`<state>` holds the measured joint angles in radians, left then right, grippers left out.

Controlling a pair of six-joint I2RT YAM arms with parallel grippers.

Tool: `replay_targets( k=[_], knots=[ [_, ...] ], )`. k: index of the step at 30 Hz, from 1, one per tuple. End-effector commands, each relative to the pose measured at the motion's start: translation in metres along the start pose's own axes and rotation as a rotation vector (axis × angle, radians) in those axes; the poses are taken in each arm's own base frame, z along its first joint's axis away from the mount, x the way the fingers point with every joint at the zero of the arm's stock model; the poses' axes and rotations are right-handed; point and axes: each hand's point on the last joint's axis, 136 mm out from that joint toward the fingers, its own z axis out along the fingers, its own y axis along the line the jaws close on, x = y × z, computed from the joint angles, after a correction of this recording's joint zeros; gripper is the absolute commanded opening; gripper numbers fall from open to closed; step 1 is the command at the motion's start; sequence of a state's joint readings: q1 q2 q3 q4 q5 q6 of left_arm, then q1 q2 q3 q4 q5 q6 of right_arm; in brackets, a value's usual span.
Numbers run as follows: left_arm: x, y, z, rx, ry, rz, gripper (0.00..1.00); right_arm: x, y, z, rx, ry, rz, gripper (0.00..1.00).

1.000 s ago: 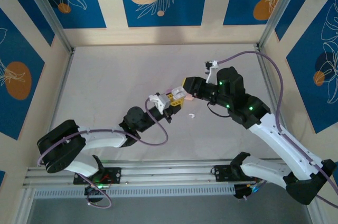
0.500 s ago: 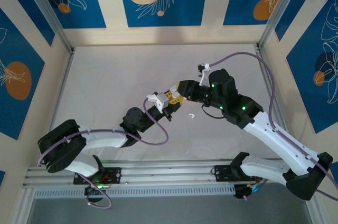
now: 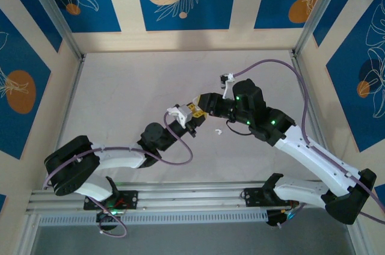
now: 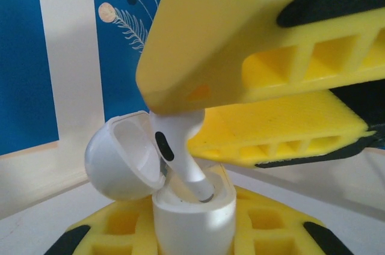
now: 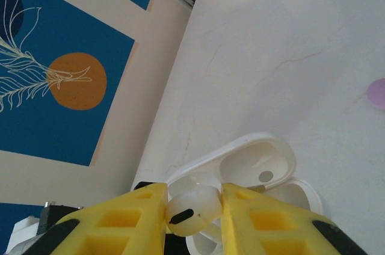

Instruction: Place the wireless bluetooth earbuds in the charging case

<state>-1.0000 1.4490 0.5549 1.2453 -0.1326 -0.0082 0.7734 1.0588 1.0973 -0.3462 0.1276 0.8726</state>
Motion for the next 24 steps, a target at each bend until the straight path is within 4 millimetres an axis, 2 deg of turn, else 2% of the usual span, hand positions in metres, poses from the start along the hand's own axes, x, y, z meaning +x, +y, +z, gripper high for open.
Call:
replay_targets(
  k=[1,4,13,21,24],
  knots=[
    [-0.039,0.003,0.004,-0.033,-0.135,-0.024,0.06,0.008,0.007,0.000,-0.032,0.036,0.002,0.29],
    [-0.040,0.003,0.004,-0.032,-0.139,-0.025,0.07,0.011,0.010,0.001,-0.049,0.044,0.012,0.29],
    [-0.039,0.000,0.002,-0.018,-0.140,-0.026,0.06,-0.002,0.016,-0.002,-0.052,0.000,-0.002,0.28],
    [-0.048,0.003,0.001,-0.033,-0.175,-0.019,0.06,0.016,-0.011,0.000,0.080,0.075,0.003,0.30],
    [-0.049,0.000,0.001,-0.020,-0.178,-0.017,0.06,0.018,-0.014,0.001,0.110,0.091,-0.008,0.32]
  ],
)
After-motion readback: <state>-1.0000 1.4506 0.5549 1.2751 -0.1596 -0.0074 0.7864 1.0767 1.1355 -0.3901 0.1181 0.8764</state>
